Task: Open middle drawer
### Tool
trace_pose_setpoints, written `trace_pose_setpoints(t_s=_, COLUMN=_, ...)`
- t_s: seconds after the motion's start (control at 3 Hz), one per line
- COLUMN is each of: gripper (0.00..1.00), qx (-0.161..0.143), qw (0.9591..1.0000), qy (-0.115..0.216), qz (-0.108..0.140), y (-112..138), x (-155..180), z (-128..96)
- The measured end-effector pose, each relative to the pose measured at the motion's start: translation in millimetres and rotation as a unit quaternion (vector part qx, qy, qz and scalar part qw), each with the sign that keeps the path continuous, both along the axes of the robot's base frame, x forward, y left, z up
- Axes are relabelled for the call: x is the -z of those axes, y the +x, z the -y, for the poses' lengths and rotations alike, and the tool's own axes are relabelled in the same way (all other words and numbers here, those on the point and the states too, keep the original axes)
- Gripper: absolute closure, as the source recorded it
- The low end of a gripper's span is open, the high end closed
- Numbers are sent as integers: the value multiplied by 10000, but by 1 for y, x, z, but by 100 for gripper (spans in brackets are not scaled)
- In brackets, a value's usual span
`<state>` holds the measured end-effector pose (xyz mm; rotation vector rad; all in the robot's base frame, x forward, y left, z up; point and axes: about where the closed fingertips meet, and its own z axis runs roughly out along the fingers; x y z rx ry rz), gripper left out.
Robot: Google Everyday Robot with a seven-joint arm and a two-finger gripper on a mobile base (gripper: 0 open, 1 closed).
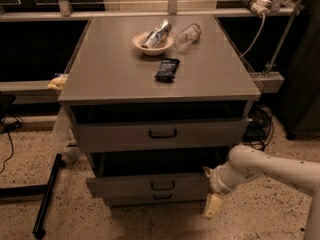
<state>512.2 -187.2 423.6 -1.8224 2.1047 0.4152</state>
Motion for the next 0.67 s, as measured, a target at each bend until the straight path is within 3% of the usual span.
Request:
trace_pose_setpoints(t_s=0.33, gripper=0, qx=27, qw=9997, qy=28, qz=-226, y=-21, x=-3, z=4)
trace_pose_setpoints(t_s=0.67, gripper=0, qx=27, qw=9997, qy=28, qz=-227, y=-21, x=-3, z=4)
